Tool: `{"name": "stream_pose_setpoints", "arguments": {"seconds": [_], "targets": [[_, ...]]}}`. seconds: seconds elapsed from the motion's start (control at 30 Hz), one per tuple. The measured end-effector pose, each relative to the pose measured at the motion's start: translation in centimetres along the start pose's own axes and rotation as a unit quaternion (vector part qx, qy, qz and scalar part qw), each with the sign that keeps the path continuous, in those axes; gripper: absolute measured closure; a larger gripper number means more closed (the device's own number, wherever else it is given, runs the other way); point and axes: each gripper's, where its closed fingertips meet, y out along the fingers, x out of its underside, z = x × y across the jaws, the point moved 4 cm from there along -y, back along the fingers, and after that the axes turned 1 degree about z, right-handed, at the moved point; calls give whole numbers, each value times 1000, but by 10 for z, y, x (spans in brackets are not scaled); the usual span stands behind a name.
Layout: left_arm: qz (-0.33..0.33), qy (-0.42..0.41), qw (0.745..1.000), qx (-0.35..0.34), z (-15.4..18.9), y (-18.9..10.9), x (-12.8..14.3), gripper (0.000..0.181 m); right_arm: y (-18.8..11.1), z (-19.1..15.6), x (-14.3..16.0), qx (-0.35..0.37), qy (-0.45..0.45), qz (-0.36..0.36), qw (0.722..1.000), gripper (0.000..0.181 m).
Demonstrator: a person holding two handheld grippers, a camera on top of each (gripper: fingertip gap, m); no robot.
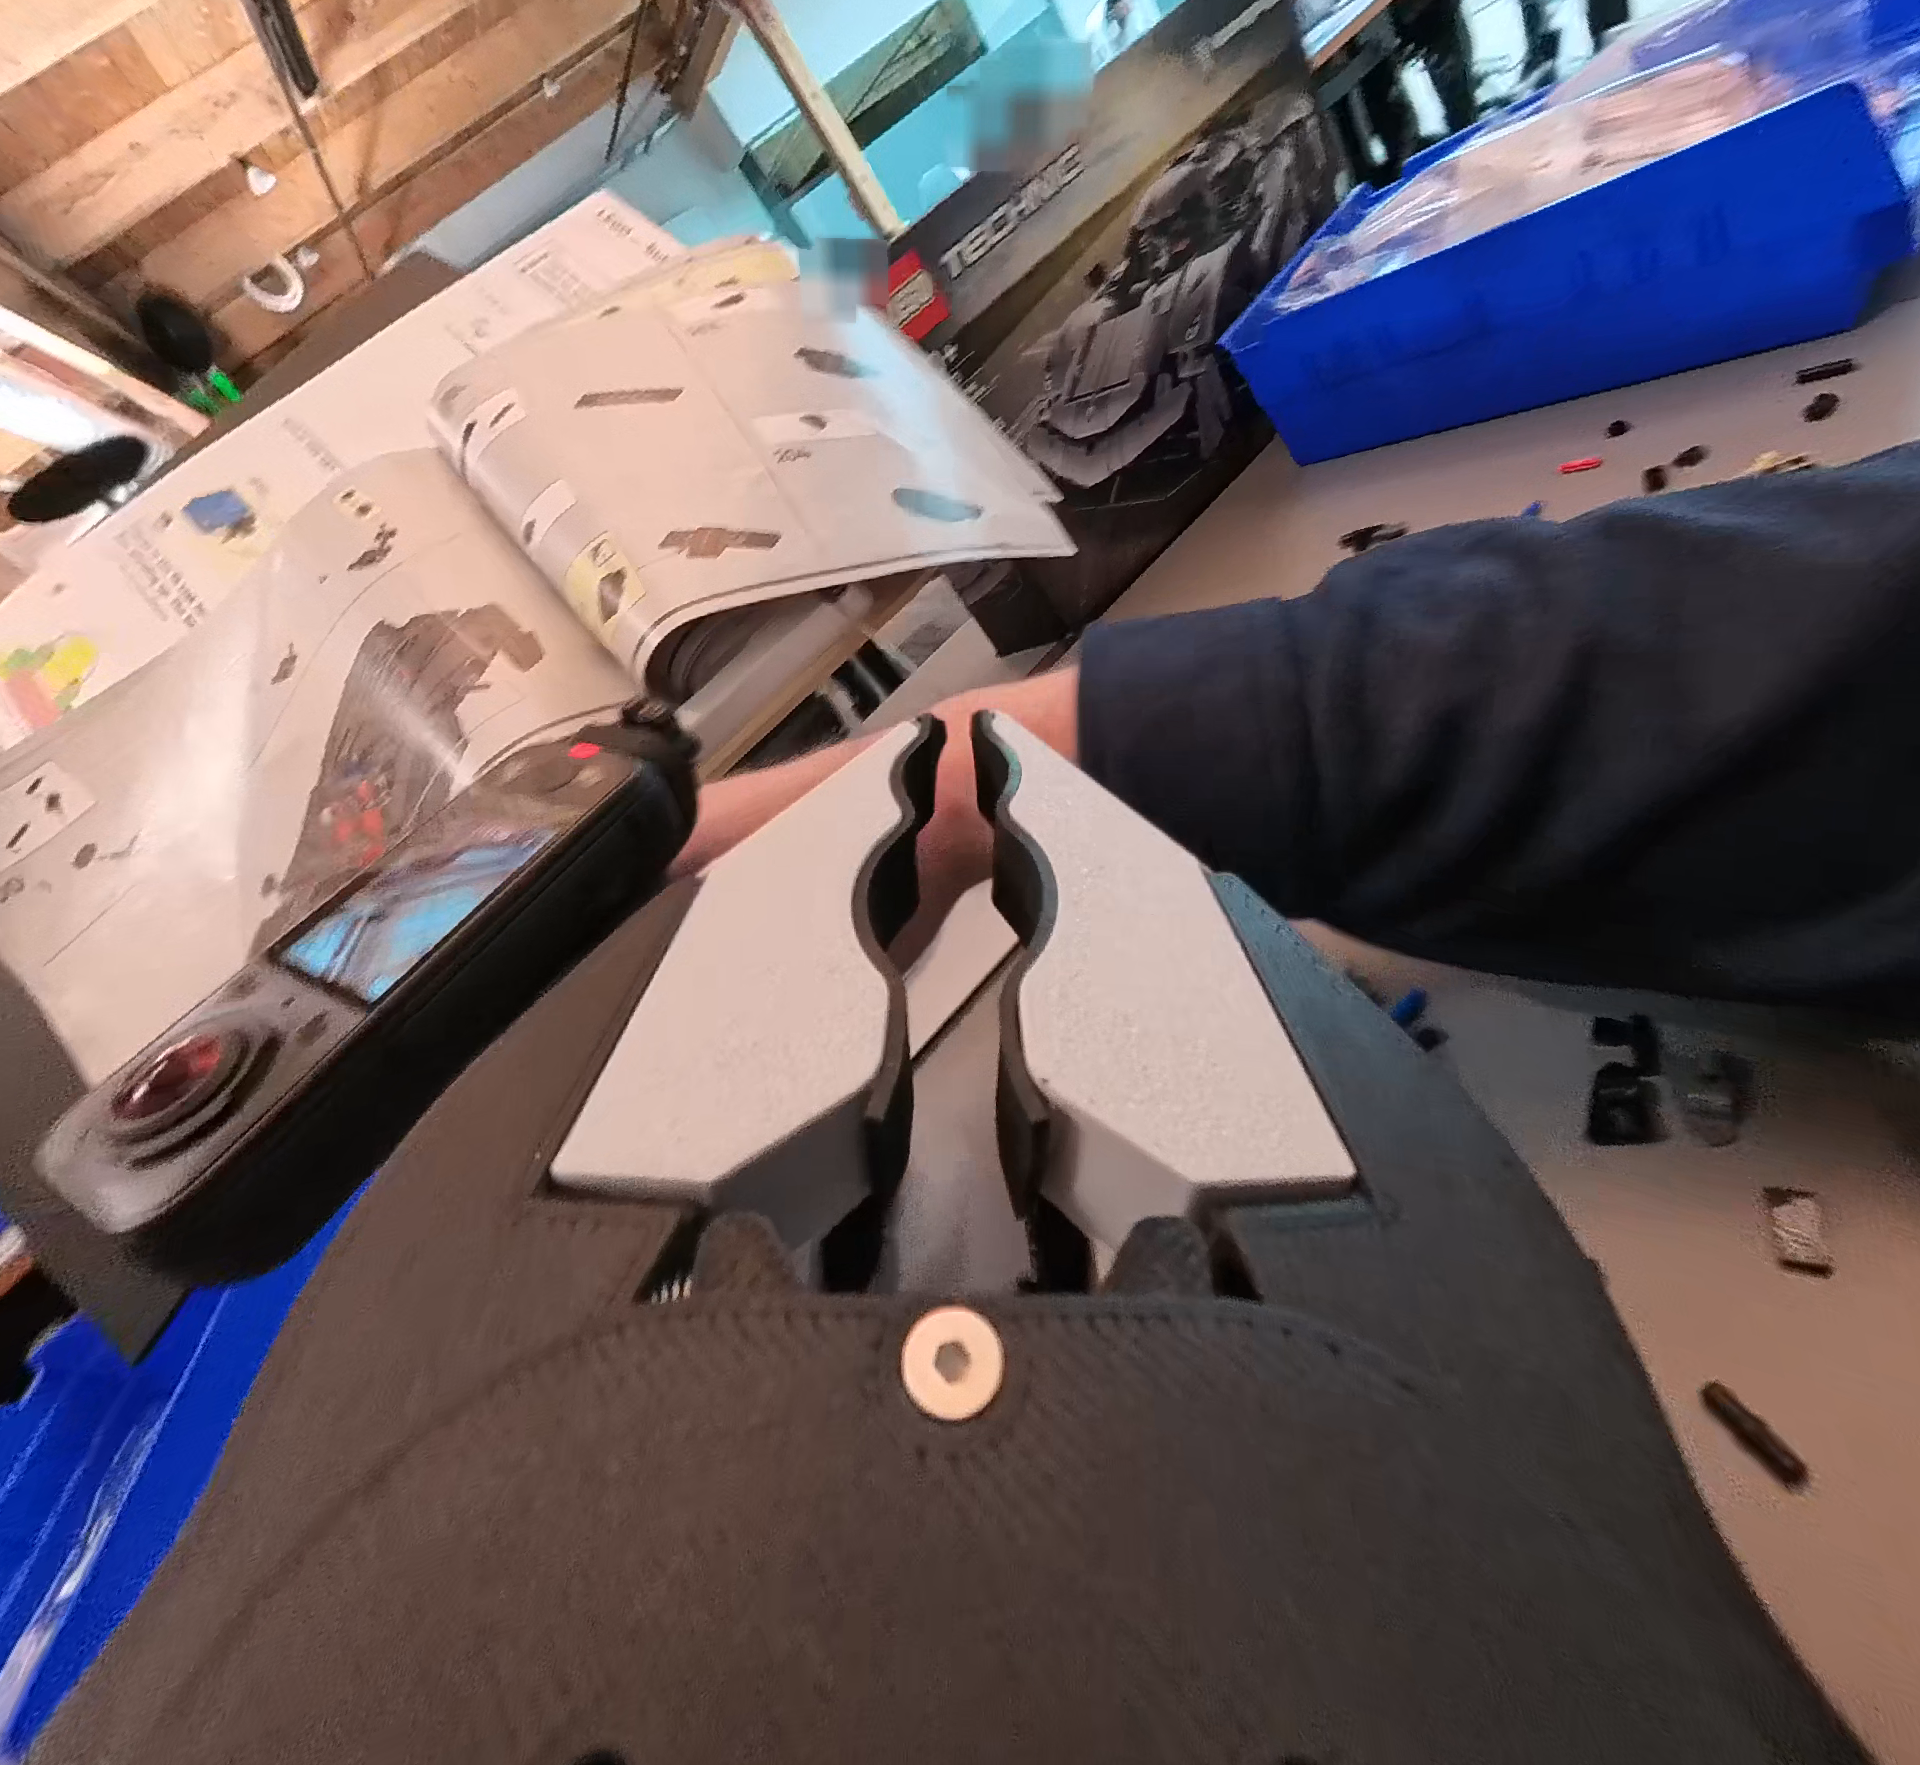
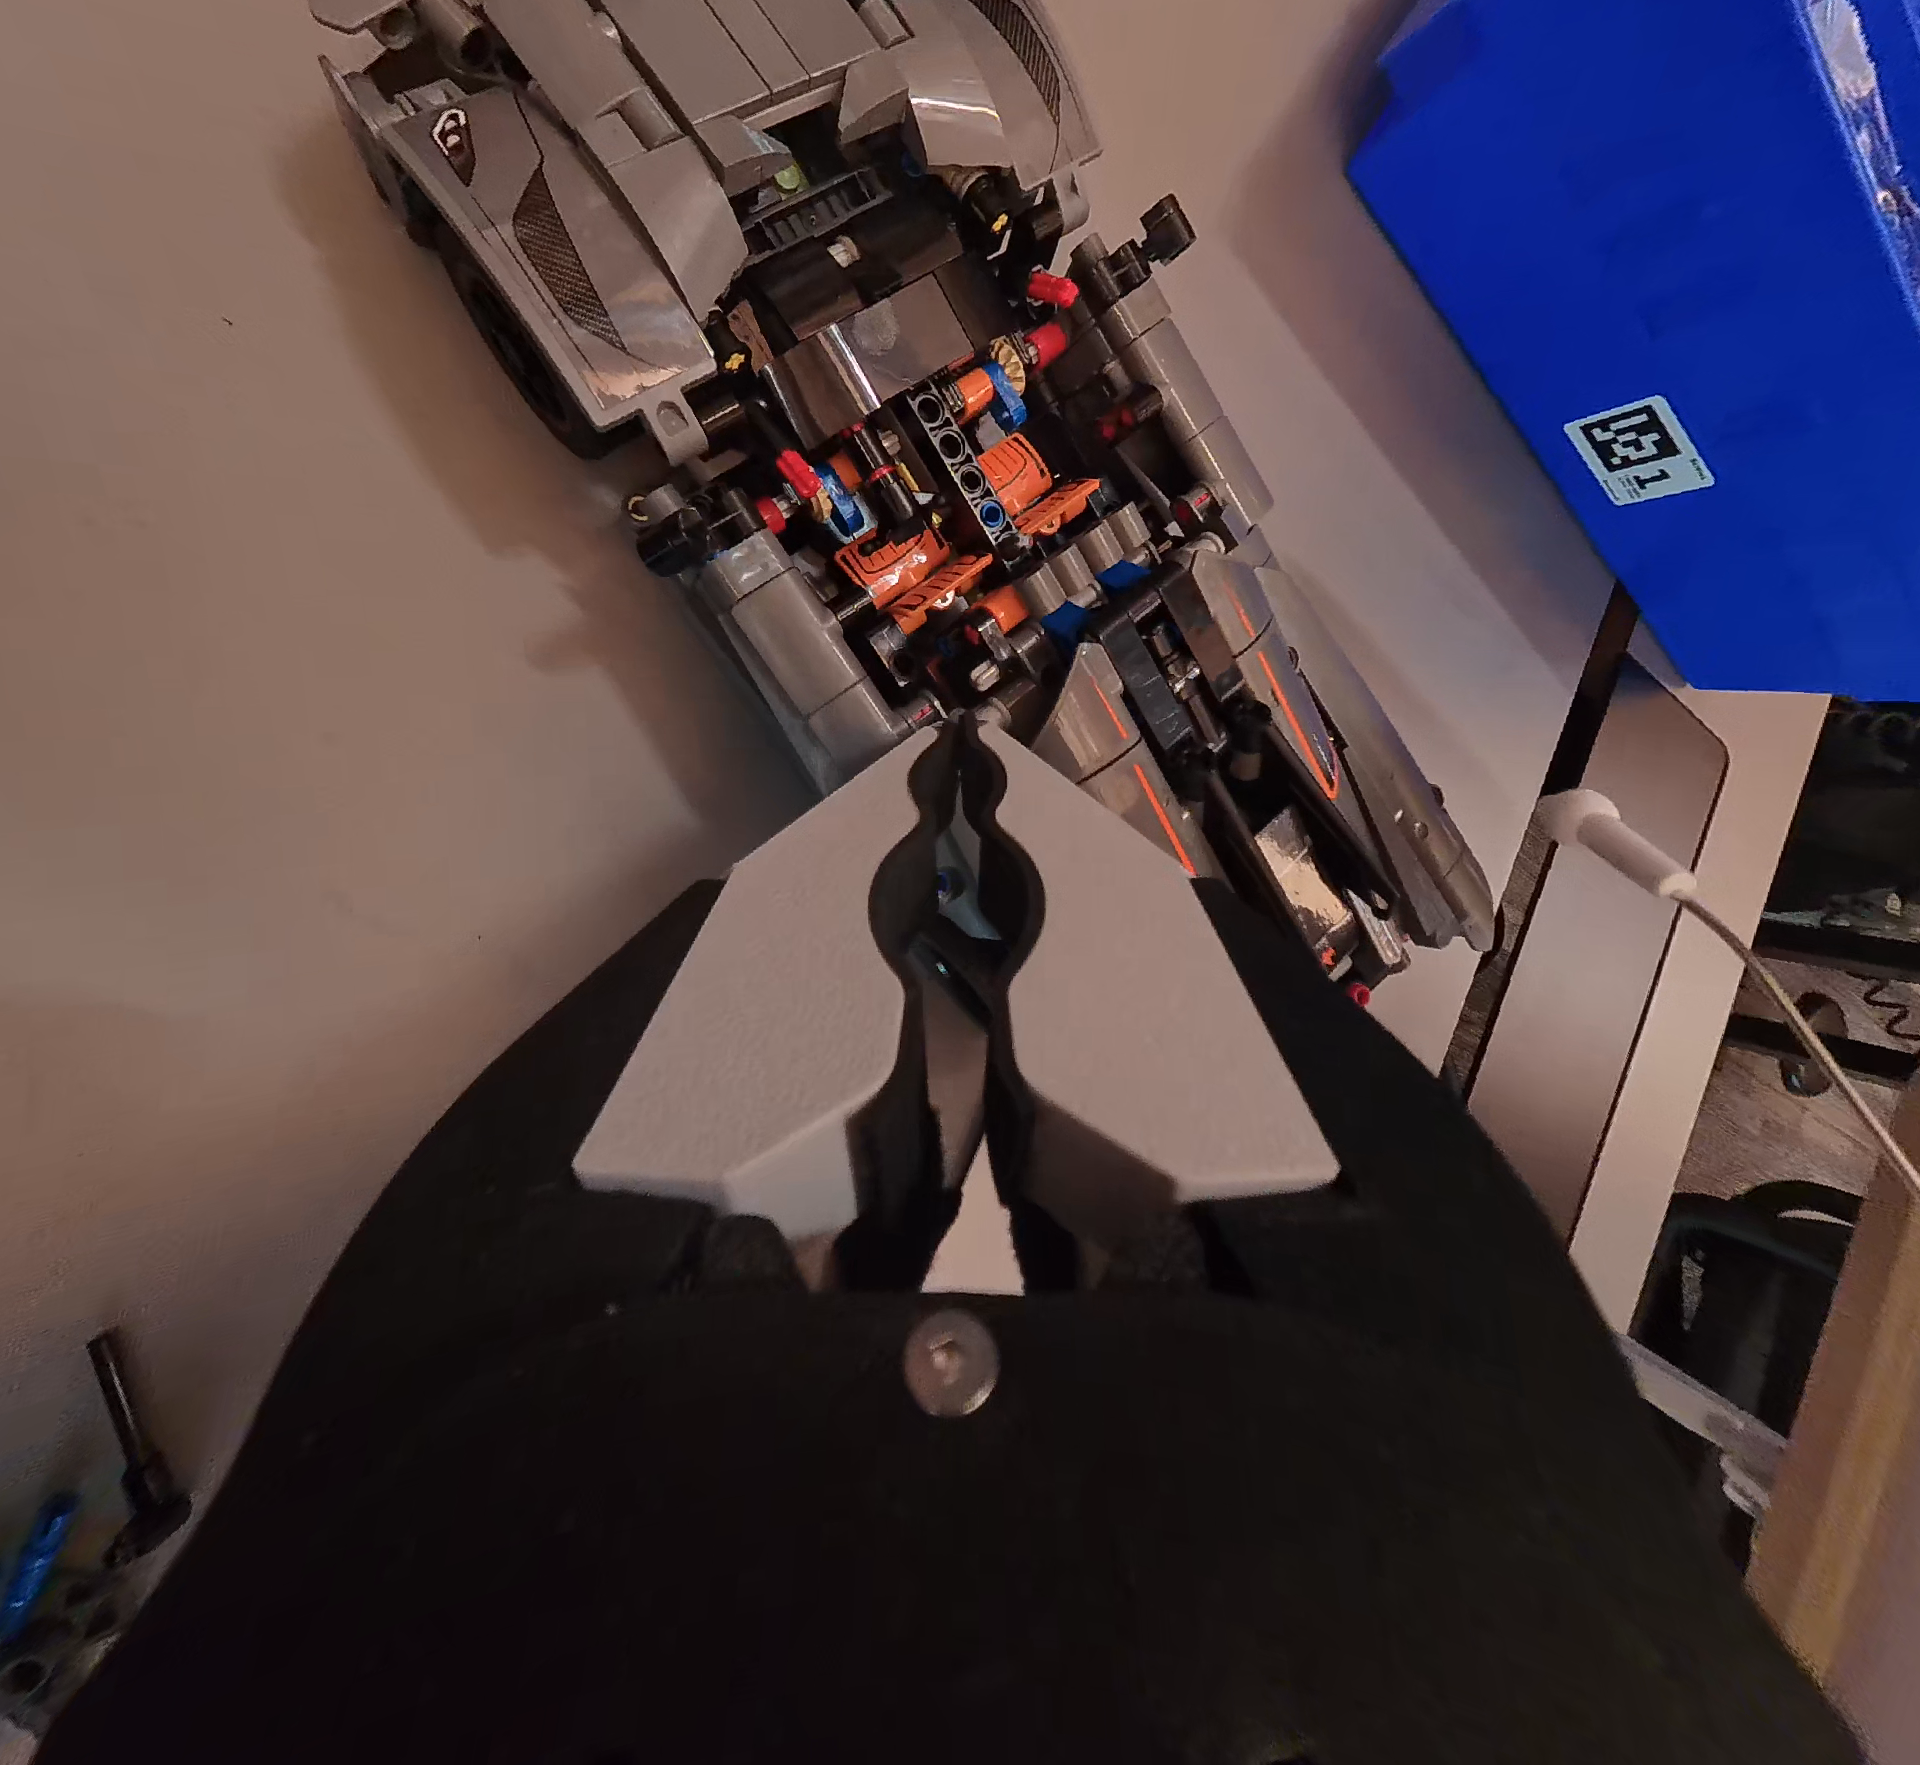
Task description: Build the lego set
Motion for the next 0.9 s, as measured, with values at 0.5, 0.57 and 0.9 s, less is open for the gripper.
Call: {"name": "stream_pose_setpoints", "arguments": {"seconds": [0.5, 0.57, 0.9], "targets": [[-336, -172, 926, -1, -85, -36, 178, 169, 2, 1, 5, -19, 24, 44, 999, 181], [-349, -173, 921, -13, -88, -38, 185, 173, 2, 1, 5, -21, 23, 45, 999, 181], [-357, -197, 913, -16, -89, -37, 198, 179, 4, 4, 14, -24, 39, 44, 998, 181]]}}
